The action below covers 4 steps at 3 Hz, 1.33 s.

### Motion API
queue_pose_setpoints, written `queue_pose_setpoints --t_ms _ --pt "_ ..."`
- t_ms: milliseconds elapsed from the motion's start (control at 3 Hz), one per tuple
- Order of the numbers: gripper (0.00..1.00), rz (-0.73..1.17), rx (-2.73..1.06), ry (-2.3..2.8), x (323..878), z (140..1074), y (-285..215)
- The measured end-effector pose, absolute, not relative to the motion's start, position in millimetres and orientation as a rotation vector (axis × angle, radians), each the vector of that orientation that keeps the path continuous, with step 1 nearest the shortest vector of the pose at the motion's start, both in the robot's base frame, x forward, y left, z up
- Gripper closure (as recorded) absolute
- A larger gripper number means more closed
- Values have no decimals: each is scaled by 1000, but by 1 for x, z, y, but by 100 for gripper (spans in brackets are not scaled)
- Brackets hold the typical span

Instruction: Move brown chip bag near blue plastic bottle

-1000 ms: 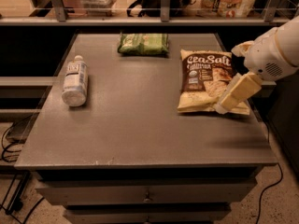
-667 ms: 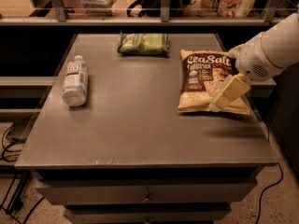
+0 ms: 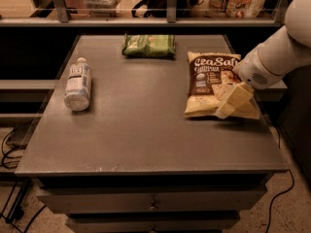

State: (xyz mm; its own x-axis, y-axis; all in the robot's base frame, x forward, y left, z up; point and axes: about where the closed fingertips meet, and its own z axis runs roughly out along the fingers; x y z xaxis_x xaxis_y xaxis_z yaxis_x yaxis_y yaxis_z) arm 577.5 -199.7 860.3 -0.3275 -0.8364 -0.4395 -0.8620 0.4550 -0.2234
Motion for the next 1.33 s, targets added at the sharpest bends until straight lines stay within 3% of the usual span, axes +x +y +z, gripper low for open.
queue_pose_setpoints --t_ms 1000,1333 --pt "88 -1 -1477 2186 573 884 -193" --pt "100 -89 -1520 2091 564 929 -180"
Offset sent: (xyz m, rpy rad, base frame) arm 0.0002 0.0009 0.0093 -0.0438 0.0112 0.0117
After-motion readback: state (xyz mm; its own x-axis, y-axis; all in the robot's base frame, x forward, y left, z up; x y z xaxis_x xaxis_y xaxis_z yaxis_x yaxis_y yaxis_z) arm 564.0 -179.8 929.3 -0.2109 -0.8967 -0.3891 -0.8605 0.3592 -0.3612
